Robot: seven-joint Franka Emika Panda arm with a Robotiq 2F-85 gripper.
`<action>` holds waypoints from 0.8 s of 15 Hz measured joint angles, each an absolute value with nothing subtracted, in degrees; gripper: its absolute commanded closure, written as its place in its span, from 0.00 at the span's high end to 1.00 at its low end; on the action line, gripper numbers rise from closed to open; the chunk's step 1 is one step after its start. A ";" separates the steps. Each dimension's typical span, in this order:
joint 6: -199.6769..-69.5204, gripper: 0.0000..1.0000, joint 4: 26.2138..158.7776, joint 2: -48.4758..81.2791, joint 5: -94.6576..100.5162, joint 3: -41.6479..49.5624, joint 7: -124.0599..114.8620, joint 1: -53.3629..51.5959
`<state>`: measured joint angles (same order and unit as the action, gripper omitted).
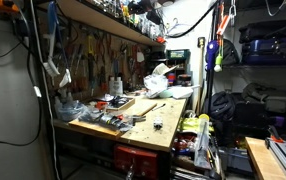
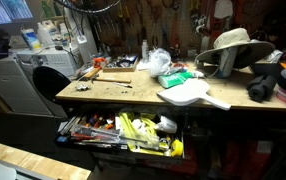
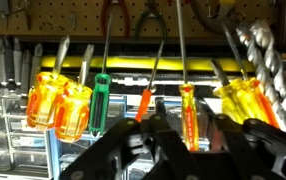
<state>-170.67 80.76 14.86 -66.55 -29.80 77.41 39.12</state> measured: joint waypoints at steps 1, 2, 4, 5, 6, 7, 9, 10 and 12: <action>-170.67 0.11 80.76 14.86 -66.33 -29.80 77.41 39.05; -170.67 0.15 80.76 14.86 -66.03 -29.80 77.41 38.97; -170.64 0.25 80.77 14.84 -65.61 -29.80 77.41 38.96; -170.64 0.34 80.77 14.80 -65.53 -29.80 77.41 38.96; -170.64 0.39 80.78 14.75 -65.45 -29.79 77.41 38.96; -170.64 0.47 80.78 14.68 -65.34 -29.76 77.41 38.96; -170.64 0.53 80.80 14.52 -65.04 -29.68 77.41 38.96; -170.65 0.58 80.80 14.46 -64.90 -29.62 77.41 38.97; -170.64 0.50 80.81 14.43 -64.43 -29.29 77.41 38.97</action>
<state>-170.64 80.81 14.43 -64.43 -29.29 77.41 38.97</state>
